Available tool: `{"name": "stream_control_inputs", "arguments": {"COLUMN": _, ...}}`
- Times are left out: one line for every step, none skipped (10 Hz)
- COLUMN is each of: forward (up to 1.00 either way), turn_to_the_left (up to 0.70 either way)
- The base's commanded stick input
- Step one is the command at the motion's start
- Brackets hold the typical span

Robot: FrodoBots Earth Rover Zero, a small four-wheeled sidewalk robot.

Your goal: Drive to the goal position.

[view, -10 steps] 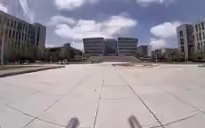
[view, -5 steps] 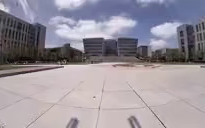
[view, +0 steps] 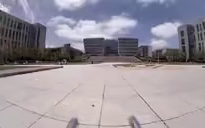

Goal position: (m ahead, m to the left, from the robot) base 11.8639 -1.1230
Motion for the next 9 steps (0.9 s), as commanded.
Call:
{"name": "stream_control_inputs", "arguments": {"forward": 0.70, "turn_to_the_left": 0.00}}
{"name": "stream_control_inputs", "arguments": {"forward": 0.70, "turn_to_the_left": 0.00}}
{"name": "stream_control_inputs", "arguments": {"forward": 0.70, "turn_to_the_left": 0.00}}
{"name": "stream_control_inputs", "arguments": {"forward": 0.70, "turn_to_the_left": 0.00}}
{"name": "stream_control_inputs", "arguments": {"forward": 0.70, "turn_to_the_left": 0.00}}
{"name": "stream_control_inputs", "arguments": {"forward": 0.70, "turn_to_the_left": 0.00}}
{"name": "stream_control_inputs", "arguments": {"forward": 0.70, "turn_to_the_left": 0.00}}
{"name": "stream_control_inputs", "arguments": {"forward": 0.70, "turn_to_the_left": 0.00}}
{"name": "stream_control_inputs", "arguments": {"forward": 0.70, "turn_to_the_left": 0.00}}
